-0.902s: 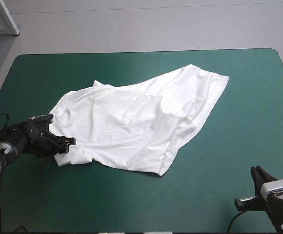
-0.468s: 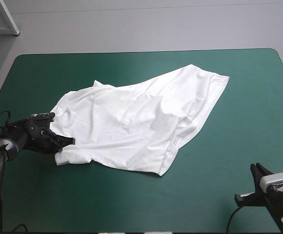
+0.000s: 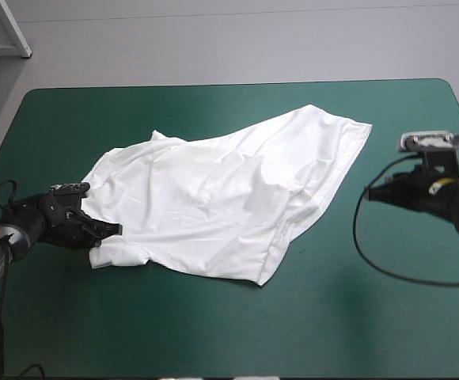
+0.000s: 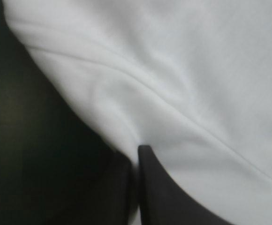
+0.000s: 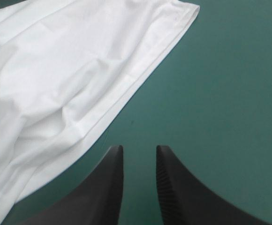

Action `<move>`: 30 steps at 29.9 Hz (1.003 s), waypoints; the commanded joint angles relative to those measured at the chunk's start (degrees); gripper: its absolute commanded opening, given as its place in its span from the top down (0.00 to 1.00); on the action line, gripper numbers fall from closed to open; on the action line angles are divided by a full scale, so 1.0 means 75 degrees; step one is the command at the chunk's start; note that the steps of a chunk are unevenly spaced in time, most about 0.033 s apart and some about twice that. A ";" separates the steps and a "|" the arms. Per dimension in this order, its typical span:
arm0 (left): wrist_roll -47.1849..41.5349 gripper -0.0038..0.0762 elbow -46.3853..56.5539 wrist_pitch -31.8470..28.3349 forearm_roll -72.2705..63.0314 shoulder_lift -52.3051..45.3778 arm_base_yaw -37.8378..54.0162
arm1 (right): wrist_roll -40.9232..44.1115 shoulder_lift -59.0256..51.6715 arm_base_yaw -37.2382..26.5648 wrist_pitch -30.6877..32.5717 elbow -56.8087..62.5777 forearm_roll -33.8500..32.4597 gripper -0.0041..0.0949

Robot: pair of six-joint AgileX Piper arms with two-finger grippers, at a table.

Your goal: Fold the cloth

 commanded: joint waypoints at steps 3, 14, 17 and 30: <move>0.0006 0.93 -0.0043 -0.0130 -0.0208 0.0012 -0.0049 | -0.0297 0.1783 -0.0639 0.0589 -0.2564 -0.0125 0.58; 0.0056 0.93 -0.0043 -0.0033 -0.0181 -0.0002 -0.0049 | -0.0650 0.4405 -0.1081 0.0788 -0.4639 0.0048 0.40; 0.0094 0.93 -0.0043 -0.0033 -0.0181 -0.0002 -0.0049 | -0.0654 0.5030 -0.1081 0.0626 -0.5184 0.0048 0.38; 0.0146 0.93 -0.0043 0.0206 -0.0181 -0.0002 -0.0049 | -0.1115 0.7355 -0.0781 0.0311 -0.7292 0.0433 0.36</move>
